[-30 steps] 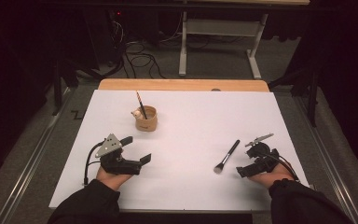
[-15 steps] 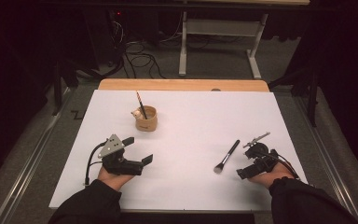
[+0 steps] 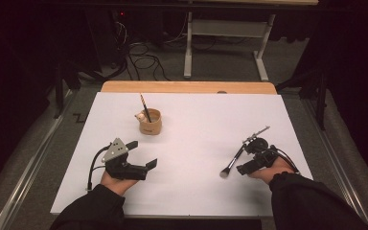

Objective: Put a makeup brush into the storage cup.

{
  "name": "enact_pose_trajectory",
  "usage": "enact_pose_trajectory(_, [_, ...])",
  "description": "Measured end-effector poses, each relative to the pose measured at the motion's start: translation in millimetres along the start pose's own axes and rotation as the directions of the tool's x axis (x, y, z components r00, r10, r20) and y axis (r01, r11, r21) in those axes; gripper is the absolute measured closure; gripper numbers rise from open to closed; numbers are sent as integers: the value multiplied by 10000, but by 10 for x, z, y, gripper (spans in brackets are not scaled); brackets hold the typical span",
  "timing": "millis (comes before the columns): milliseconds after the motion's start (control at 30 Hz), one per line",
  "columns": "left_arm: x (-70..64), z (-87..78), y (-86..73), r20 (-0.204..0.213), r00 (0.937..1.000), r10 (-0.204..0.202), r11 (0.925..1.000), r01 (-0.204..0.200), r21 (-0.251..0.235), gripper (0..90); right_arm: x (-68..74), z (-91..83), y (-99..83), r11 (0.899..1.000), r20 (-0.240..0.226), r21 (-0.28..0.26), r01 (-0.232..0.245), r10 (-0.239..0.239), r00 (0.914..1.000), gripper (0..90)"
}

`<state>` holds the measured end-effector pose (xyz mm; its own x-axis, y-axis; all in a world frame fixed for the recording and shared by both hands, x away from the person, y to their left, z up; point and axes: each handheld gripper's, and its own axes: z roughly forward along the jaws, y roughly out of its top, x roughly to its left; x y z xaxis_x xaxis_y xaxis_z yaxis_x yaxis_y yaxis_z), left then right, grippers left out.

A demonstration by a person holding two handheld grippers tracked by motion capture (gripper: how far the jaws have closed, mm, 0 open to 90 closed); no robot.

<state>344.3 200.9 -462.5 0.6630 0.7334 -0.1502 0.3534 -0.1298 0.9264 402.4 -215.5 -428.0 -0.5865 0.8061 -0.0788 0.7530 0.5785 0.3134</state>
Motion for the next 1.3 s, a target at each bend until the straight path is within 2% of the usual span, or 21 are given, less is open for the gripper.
enact_pose_trajectory(133, [2, -6, 4, 25, 10000, -21, 10000, 21, -72, 7, 55, 51, 124, 10000, -124, -50, -25, 24, 9999, 96])
enact_pose_trajectory(300, [3, -3, 6, 70, 10000, -29, 9999, 30, -97, 8, 87, 146, 228, 9992, -225, -23, -412, 411, 9989, 116])
enact_pose_trajectory(567, [-1, -1, 9, 44, 10000, 15, 9999, -14, -127, 9, 46, 246, 260, 9933, -284, -81, -1151, 1148, 9930, 116])
enact_pose_trajectory(800, [-21, -2, 18, -71, 9998, 170, 9996, -172, -216, 9, 46, 300, 259, 9904, -323, -14, -1383, 1382, 9899, 135])
enact_pose_trajectory(1000, [-25, -8, 23, -136, 9997, 216, 9995, -219, -248, 6, 58, 344, 249, 9897, -301, 153, -1424, 1428, 9893, 194])
enact_pose_trajectory(1167, [-24, -10, 27, -143, 9997, 193, 9994, -197, -296, 6, 77, 334, 246, 9929, -151, 91, -1189, 1190, 9928, 308])
enact_pose_trajectory(1233, [-24, -8, 24, -145, 9997, 218, 9994, -222, -265, 6, 87, 323, 240, 9921, -80, 96, -1247, 1248, 9921, 365])
enact_pose_trajectory(1300, [-25, -10, 25, -144, 9997, 218, 9994, -221, -263, 6, 89, 319, 226, 9960, 13, -1, -898, 898, 9960, 430])
